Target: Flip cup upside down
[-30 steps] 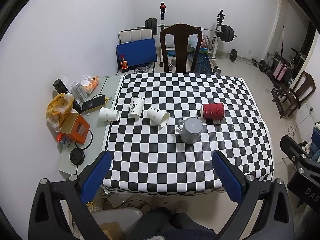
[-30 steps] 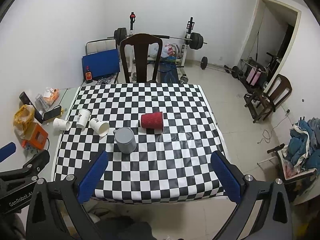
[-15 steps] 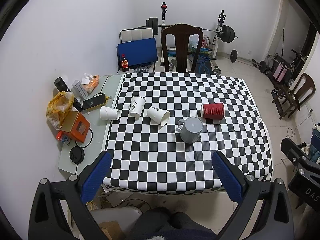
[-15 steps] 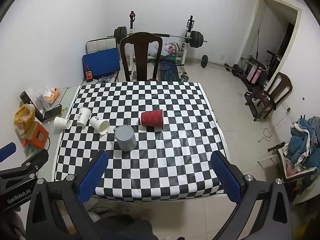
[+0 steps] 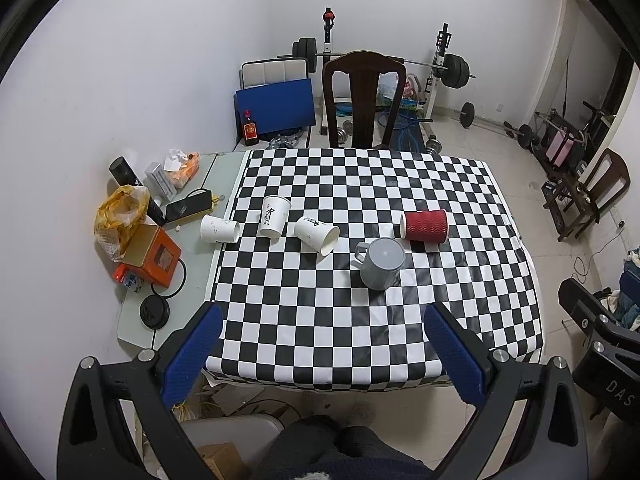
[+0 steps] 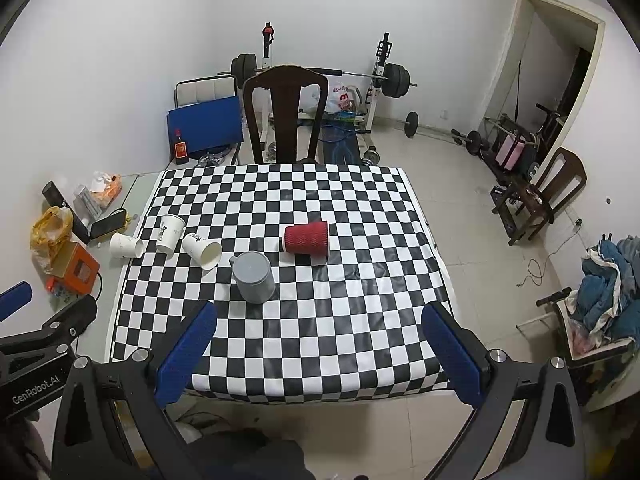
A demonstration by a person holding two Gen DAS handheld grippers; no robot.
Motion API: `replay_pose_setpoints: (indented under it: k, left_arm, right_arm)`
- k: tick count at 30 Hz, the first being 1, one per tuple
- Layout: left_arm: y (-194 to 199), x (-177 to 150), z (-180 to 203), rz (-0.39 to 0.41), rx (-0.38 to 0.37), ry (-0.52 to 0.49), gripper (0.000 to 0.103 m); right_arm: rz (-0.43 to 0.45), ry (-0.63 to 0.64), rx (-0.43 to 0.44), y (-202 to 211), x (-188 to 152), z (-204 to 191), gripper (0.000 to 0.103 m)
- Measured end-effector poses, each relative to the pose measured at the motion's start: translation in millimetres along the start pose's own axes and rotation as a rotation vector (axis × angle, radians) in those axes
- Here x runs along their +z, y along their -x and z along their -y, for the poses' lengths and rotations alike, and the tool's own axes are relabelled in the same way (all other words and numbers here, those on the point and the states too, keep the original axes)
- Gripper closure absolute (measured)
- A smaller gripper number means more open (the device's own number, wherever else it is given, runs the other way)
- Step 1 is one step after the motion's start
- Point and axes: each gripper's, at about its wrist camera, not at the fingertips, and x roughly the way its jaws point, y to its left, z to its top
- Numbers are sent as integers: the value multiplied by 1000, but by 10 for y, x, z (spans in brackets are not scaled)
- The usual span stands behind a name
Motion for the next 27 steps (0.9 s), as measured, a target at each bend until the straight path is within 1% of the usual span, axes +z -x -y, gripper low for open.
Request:
replay_pose_setpoints:
  k: [27]
  left_arm:
    - [11, -21, 1, 1, -2, -1, 0]
  right_arm:
    - [-2, 0, 1, 13, -19, 8, 0]
